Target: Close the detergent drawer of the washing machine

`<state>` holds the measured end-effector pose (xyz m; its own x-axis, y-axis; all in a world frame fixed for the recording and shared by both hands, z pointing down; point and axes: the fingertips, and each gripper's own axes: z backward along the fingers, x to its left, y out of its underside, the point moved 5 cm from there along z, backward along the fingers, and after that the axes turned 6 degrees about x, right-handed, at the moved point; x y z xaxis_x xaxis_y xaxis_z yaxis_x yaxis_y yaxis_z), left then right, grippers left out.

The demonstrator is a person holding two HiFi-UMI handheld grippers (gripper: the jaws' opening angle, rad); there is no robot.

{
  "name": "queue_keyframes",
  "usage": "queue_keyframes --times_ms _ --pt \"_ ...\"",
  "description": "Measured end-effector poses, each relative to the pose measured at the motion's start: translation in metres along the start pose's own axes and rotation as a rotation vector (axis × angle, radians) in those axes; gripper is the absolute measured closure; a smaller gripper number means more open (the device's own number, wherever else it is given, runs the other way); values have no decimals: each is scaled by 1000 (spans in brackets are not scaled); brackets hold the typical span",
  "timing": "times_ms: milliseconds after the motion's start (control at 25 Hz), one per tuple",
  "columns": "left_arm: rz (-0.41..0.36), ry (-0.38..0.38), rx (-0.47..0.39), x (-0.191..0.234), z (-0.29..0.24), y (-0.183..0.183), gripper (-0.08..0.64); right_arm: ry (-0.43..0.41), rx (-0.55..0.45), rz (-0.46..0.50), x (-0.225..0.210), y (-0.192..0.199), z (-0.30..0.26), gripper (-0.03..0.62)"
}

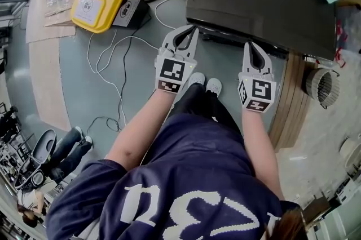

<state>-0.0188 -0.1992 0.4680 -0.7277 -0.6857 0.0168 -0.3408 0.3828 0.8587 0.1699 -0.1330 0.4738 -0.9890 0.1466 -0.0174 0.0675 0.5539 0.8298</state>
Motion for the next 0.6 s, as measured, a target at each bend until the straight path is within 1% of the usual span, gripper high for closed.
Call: queue_keyframes --times_ms 80,280,600 --pt "2 -2 -1 0 -1 0 540 3 -3 -12 -1 0 -1 575" --pt "9 -4 -2 2 -3 -1 540 10 0 -4 -1 -1 -4 575" --pt "33 -19 -3 6 -12 -5 541 6 12 -35 -6 -6 -14 575"
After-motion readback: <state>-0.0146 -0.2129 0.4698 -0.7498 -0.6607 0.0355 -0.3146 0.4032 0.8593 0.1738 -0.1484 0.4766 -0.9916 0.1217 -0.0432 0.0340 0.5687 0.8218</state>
